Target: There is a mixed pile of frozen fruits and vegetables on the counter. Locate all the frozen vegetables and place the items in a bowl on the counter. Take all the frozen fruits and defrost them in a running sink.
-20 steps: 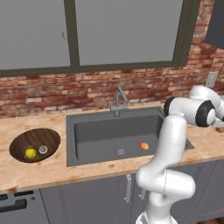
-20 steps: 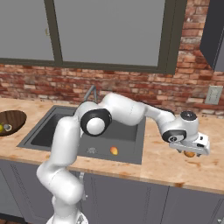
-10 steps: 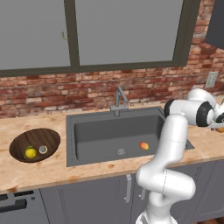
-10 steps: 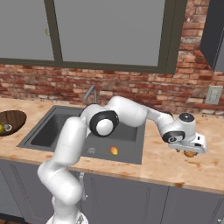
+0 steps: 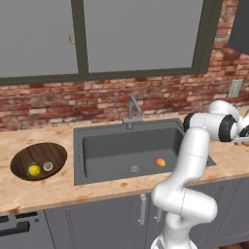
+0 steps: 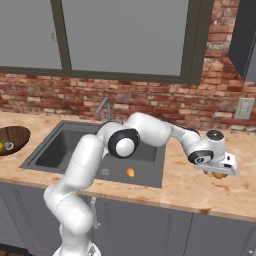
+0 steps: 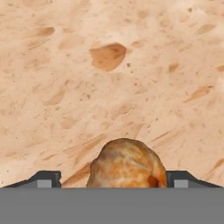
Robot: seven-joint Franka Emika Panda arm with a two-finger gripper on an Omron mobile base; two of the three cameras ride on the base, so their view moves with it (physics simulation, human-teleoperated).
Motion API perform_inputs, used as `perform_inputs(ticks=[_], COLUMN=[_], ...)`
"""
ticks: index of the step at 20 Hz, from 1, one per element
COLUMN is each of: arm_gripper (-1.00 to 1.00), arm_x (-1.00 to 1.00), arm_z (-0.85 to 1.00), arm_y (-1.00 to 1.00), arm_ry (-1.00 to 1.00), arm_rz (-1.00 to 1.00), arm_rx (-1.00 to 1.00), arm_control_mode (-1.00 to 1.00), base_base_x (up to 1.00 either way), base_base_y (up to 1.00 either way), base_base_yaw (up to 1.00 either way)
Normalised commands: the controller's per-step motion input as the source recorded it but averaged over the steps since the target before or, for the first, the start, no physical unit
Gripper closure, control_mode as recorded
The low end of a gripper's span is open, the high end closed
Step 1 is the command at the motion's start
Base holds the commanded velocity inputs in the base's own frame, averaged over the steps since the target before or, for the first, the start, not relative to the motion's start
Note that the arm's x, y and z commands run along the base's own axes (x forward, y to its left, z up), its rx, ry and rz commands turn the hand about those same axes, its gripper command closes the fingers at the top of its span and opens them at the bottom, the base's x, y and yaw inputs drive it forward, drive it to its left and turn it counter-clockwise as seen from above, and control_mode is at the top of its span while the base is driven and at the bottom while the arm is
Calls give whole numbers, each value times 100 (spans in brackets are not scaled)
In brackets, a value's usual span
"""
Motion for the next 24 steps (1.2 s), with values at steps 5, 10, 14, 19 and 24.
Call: perform_inputs(ticks=[5, 10, 14, 19, 24], arm_gripper=[100, 100, 100, 100, 100], arm_x=[1, -12, -38, -16, 0], arm_z=[-1, 30, 52, 46, 24], arm_y=[0, 26, 92, 100, 100], arm_ry=[0, -1, -12, 0, 6], arm_rz=[0, 0, 3, 5, 9], arm_rx=[0, -2, -14, -4, 0], arm_control_mode=[-100, -100, -100, -100, -100], base_base_x=[0, 0, 0, 0, 0], base_base_y=[0, 0, 0, 0, 0], base_base_yaw=[0, 0, 0, 0, 0])
